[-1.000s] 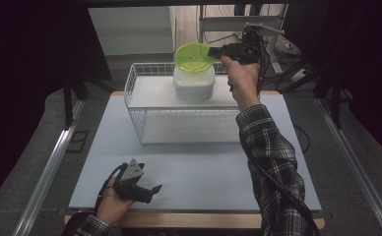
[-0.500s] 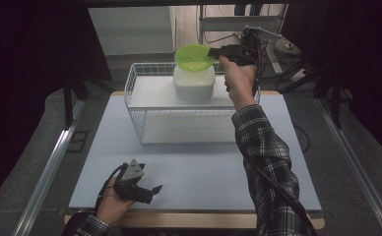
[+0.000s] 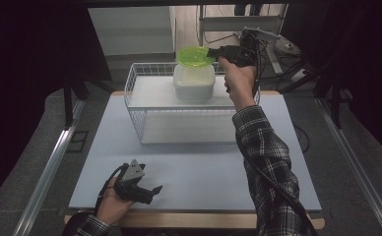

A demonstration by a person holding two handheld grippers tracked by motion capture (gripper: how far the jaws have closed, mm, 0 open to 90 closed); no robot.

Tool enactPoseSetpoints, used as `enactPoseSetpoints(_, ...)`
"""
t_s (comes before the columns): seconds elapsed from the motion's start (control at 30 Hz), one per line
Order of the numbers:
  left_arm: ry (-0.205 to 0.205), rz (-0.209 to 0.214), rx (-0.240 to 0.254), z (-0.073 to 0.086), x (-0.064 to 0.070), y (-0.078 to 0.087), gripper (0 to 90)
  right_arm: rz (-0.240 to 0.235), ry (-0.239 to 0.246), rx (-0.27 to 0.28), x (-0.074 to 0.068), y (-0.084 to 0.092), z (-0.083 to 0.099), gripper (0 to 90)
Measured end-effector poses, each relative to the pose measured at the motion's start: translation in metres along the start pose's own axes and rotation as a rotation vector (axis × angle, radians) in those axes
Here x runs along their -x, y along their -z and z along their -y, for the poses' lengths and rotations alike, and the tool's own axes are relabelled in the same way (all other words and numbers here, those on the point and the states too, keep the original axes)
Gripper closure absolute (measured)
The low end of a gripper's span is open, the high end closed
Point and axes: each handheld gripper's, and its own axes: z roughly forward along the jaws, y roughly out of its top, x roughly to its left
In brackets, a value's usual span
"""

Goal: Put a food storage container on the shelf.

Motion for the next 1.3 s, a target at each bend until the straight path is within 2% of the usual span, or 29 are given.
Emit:
enactPoseSetpoints(0.17, 0.0, 0.0, 0.0, 0.0, 0.0, 0.0, 2.4, 0.004, 0.018, 0.0, -0.001, 0.001, -0.001, 54.7)
enactPoseSetpoints(0.33, 0.003, -0.001, 0.003, 0.0, 0.0, 0.0, 2.4, 0.015, 0.066, -0.013, -0.002, 0.003, -0.002, 40.5)
enactPoseSetpoints(0.57, 0.01, -0.001, 0.008, 0.0, 0.0, 0.0, 2.4, -0.024, 0.137, -0.045, -0.003, 0.011, -0.001, 27.1)
enactPoseSetpoints(0.8, 0.011, -0.003, 0.005, 0.0, 0.0, 0.0, 2.4, -0.045, 0.204, -0.06, -0.006, 0.021, 0.005, 21.1)
enactPoseSetpoints(1.13, 0.009, -0.005, 0.002, 0.0, 0.0, 0.0, 2.4, -0.062, 0.273, -0.095, 0.0, 0.03, 0.021, 19.5)
enactPoseSetpoints(1.3, 0.012, -0.005, 0.003, 0.0, 0.0, 0.0, 2.4, -0.056, 0.313, -0.094, 0.003, 0.036, 0.028, 18.4)
